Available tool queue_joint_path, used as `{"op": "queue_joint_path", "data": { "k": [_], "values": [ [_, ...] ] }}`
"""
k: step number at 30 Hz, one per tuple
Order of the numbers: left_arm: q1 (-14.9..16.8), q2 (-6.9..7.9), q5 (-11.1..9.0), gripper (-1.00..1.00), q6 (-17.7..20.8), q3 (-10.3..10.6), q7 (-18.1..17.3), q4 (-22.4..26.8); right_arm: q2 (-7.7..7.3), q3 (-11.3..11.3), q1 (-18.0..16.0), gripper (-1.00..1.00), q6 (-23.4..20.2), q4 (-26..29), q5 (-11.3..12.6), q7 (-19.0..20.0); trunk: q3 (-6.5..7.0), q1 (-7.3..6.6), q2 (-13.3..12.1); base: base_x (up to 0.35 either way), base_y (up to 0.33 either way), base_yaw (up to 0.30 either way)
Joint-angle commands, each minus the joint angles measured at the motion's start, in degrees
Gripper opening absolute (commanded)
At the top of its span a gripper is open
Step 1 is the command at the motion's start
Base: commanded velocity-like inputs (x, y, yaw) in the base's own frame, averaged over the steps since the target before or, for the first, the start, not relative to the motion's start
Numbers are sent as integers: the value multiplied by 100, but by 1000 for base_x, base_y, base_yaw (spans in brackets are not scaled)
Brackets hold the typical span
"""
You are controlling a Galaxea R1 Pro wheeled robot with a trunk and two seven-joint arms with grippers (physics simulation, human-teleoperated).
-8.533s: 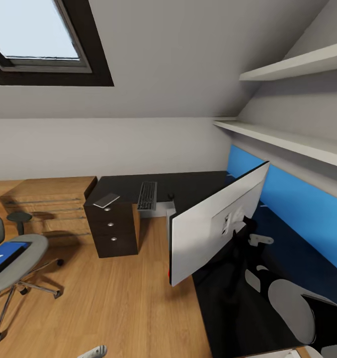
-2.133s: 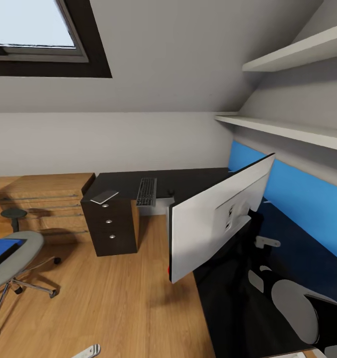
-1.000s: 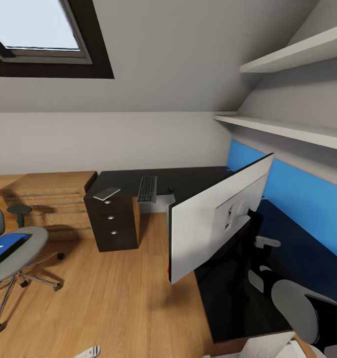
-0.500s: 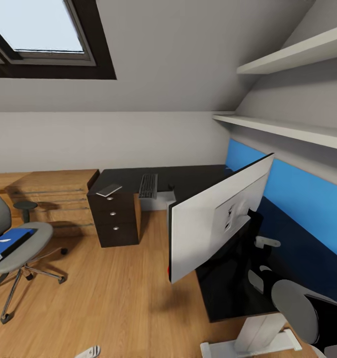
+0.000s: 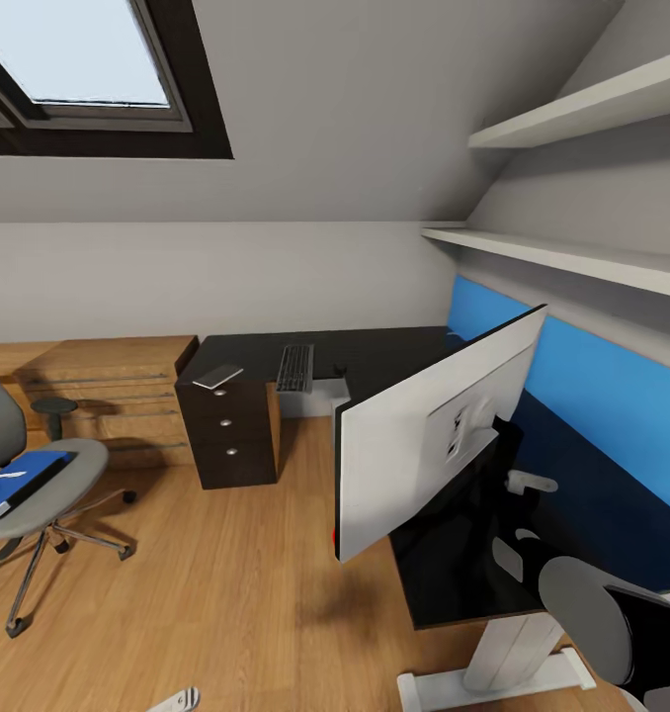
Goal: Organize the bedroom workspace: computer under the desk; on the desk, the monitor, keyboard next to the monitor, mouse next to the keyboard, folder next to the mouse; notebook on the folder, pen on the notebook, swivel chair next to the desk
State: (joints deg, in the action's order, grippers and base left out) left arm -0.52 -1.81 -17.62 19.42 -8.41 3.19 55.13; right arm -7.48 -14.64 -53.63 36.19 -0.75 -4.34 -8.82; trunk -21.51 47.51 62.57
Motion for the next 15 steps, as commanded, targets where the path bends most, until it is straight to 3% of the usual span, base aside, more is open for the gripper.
{"op": "queue_joint_path", "data": {
  "k": [1,15],
  "values": [
    [-1,-4,-60,100,35,-5,29,15,0,-57,-7,-100,7,-3,-129,-24,-5,1,4,-2,0,0],
    [-1,5,-57,100,35,-3,25,15,8,-57,-7,-100,27,11,-94,-31,-5,1,4,0,0,0]
  ]
}}
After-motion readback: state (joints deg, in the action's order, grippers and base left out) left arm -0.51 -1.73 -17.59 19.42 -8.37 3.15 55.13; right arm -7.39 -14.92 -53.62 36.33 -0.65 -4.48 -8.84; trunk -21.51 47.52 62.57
